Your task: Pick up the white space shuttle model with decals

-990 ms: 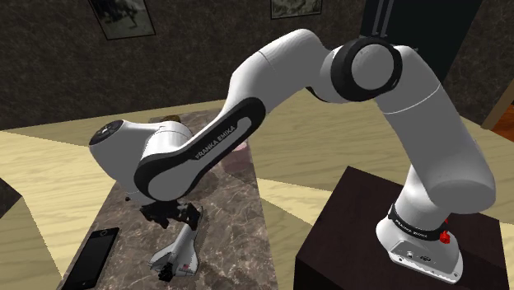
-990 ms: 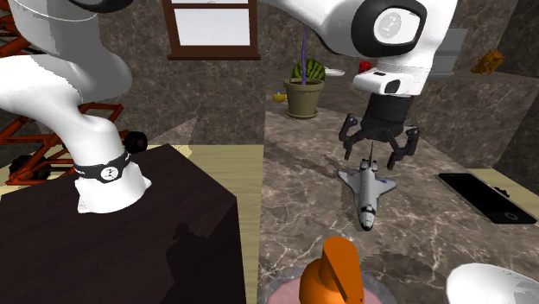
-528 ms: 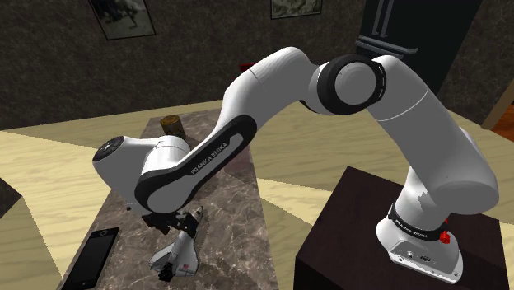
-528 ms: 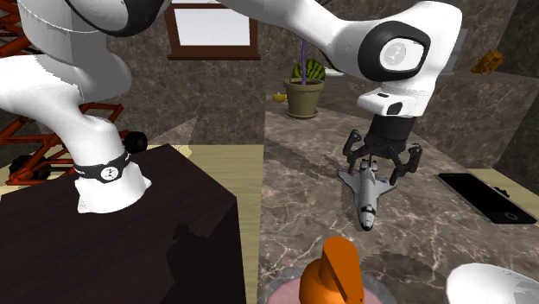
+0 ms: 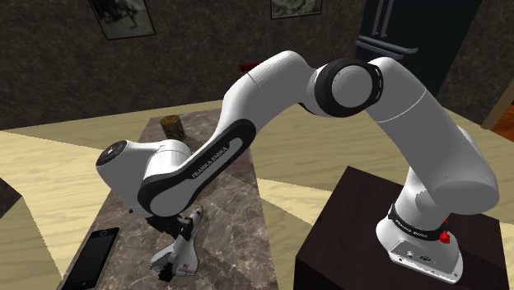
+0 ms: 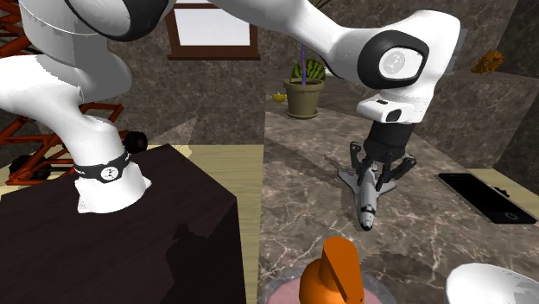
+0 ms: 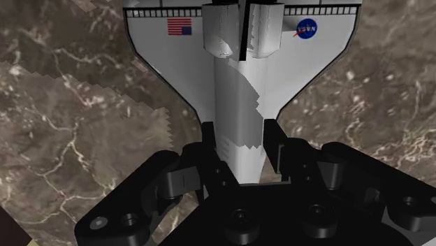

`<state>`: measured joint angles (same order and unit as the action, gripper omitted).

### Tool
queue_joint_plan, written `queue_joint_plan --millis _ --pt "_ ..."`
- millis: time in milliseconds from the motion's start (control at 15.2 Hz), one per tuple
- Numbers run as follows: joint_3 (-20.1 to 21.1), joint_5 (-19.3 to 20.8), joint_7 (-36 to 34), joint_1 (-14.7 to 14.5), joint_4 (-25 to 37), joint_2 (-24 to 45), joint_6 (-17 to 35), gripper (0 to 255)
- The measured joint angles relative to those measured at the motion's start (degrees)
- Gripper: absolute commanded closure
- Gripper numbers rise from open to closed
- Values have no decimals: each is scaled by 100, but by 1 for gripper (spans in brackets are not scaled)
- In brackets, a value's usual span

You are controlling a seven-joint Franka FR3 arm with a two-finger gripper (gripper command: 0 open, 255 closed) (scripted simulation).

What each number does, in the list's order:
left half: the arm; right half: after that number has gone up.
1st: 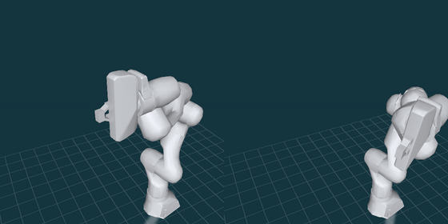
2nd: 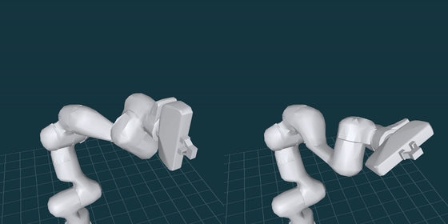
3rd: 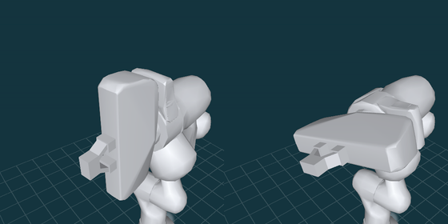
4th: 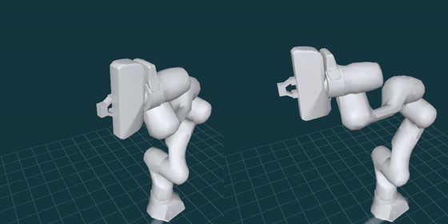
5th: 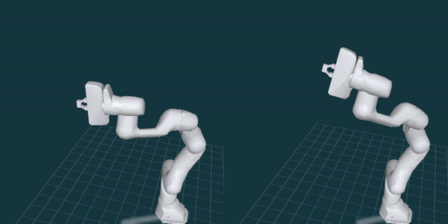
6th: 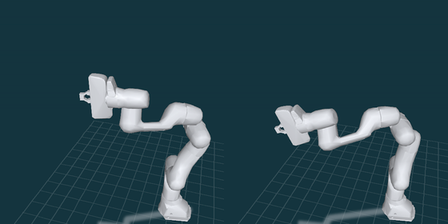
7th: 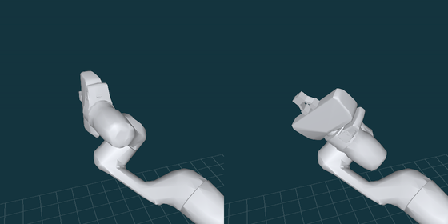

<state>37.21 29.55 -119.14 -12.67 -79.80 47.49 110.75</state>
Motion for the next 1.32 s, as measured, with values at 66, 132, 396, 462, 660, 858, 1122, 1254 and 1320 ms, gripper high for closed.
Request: queue_joint_plan --millis 66,132,396,462,660,858,1122,1254,1320 --pt "0 0 0 0 1 0 0 255" --pt "0 0 1 -1 3 1 -2 255" --pt "7 -7 -1 1 2 -14 -17 255" --pt "17 -20 8 2 20 -33 -54 255" --pt "68 -79 33 33 29 -156 -179 255" --pt "111 -134 64 40 103 -250 -332 255" --pt "163 -207 119 43 246 -363 -567 255" --pt "185 -238 135 18 353 -399 -698 255" --pt "195 -252 148 20 382 -423 -747 255"
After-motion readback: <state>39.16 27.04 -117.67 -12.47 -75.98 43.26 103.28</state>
